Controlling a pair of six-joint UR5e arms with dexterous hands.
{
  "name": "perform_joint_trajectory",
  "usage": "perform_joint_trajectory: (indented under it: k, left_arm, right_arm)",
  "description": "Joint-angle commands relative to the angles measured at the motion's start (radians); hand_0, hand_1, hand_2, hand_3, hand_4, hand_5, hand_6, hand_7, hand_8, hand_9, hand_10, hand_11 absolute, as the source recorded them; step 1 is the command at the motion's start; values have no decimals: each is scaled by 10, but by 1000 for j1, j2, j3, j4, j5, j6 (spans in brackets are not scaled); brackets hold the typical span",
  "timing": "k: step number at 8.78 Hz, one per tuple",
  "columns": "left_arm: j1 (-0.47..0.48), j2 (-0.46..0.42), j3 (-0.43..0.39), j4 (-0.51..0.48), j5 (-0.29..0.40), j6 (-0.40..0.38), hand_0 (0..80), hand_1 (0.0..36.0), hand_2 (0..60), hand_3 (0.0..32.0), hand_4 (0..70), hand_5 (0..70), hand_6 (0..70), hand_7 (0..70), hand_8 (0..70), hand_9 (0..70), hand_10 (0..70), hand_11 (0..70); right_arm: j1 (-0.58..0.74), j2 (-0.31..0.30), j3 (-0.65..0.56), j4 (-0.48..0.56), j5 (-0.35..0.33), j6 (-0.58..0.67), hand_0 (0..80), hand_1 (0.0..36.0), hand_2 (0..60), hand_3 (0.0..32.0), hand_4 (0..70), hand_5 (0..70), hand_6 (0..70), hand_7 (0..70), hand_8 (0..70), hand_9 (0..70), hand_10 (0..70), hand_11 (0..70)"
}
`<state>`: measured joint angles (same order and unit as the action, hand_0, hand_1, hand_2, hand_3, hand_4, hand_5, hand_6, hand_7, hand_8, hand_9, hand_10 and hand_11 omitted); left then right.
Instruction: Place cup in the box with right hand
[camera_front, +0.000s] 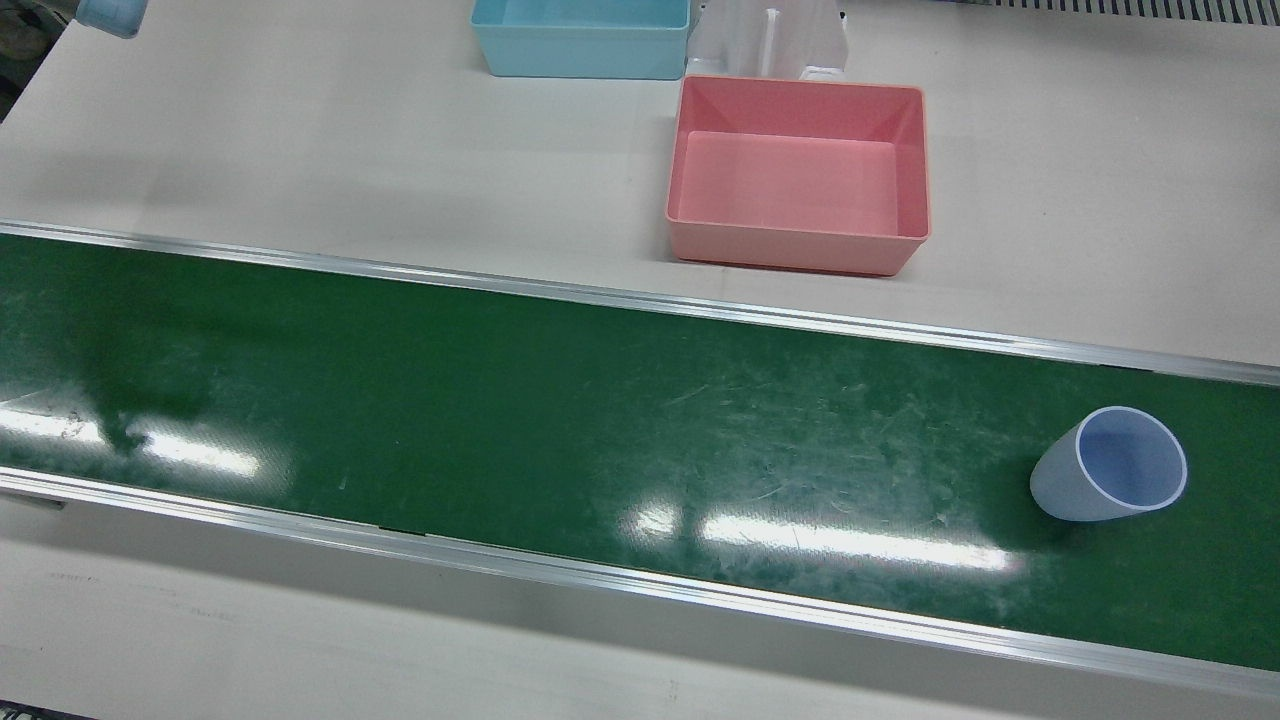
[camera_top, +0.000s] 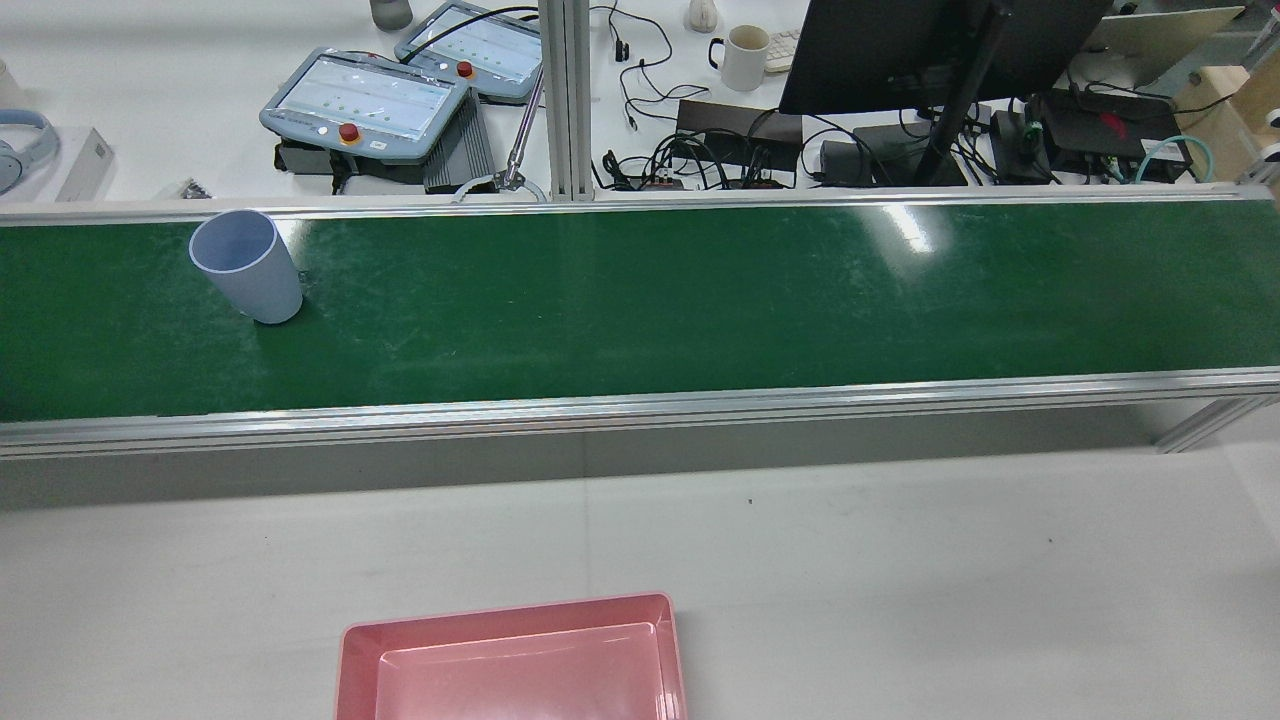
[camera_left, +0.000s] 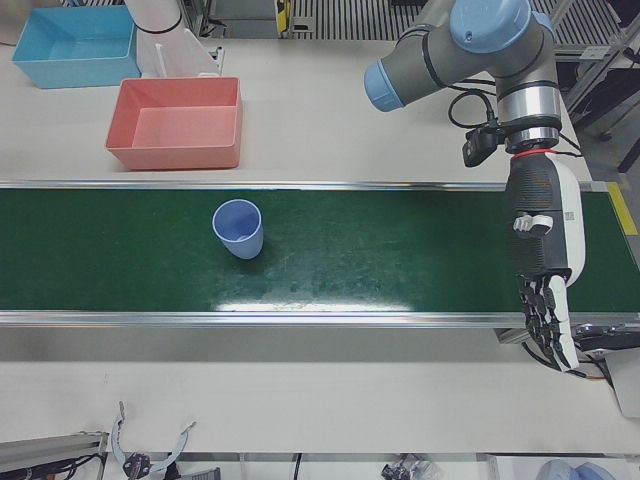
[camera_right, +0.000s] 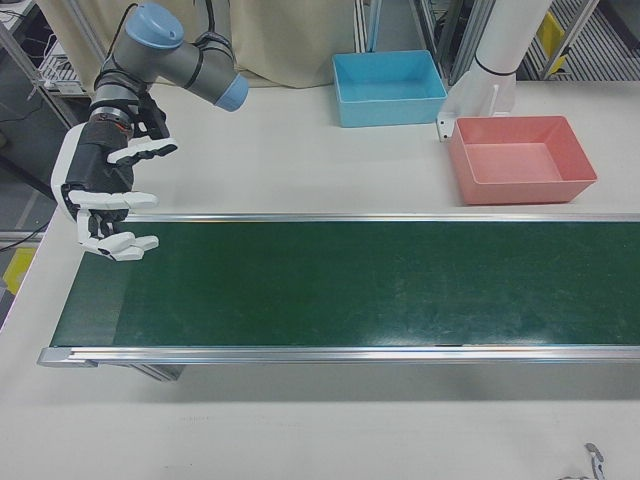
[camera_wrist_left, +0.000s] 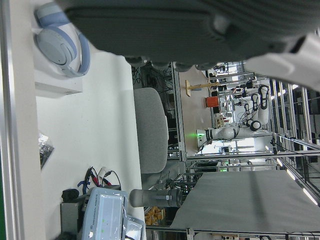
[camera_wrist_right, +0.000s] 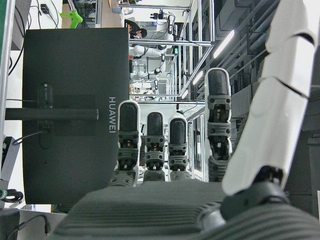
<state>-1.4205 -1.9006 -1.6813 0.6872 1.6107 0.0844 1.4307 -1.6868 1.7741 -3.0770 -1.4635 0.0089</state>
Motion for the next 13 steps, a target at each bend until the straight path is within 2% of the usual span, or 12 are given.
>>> perform_joint_trajectory:
  k: [1,4,6,7,8,9,10,12,13]
  left_arm:
    - [-1,0,0,0,0,0,0,0,0,0,0,0,0,0,0,0,0,0]
    - [0,0,0,0,0,1,0,0,0,0,0,0,0,0,0,0,0,0]
    - [0,0,0,0,0,0,0,0,0,0,0,0,0,0,0,0,0,0]
    - [0,0,-3,0,0,1,0,0,0,0,0,0,0,0,0,0,0,0]
    - [0,0,0,-3,0,1,0,0,0,0,0,0,0,0,0,0,0,0]
    - [0,0,-1,-2,2,0,0,0,0,0,0,0,0,0,0,0,0,0]
    - [0,0,0,-2,0,0,0,0,0,0,0,0,0,0,0,0,0,0]
    - [0,0,-3,-3,0,1,0,0,0,0,0,0,0,0,0,0,0,0]
    - [0,0,-2,-5,0,1,0,0,0,0,0,0,0,0,0,0,0,0]
  right_arm:
    - [1,-1,1,0,0,0,532,151,62,0,617,70,149,539,213,343,278,406]
    - [-1,1,4,1,0,-1,537,157,72,0,633,70,151,550,215,345,272,399]
    - [1,-1,4,0,2,-1,535,157,68,0,610,69,144,521,203,324,257,378]
    - [-1,1,4,0,0,-3,536,159,71,0,604,70,146,536,202,319,258,379]
    - [-3,1,-11,1,2,-3,534,157,78,0,624,66,145,534,198,315,237,349]
    - [-3,4,-39,6,2,-1,530,154,83,0,647,65,146,540,202,322,237,348]
    - [10,30,-64,11,0,0,528,151,84,0,671,63,150,555,206,331,241,353]
    - [11,35,-71,11,0,0,528,148,89,0,700,64,158,584,217,351,259,379]
    - [13,35,-71,12,0,-1,527,147,78,0,667,63,150,555,207,333,245,359]
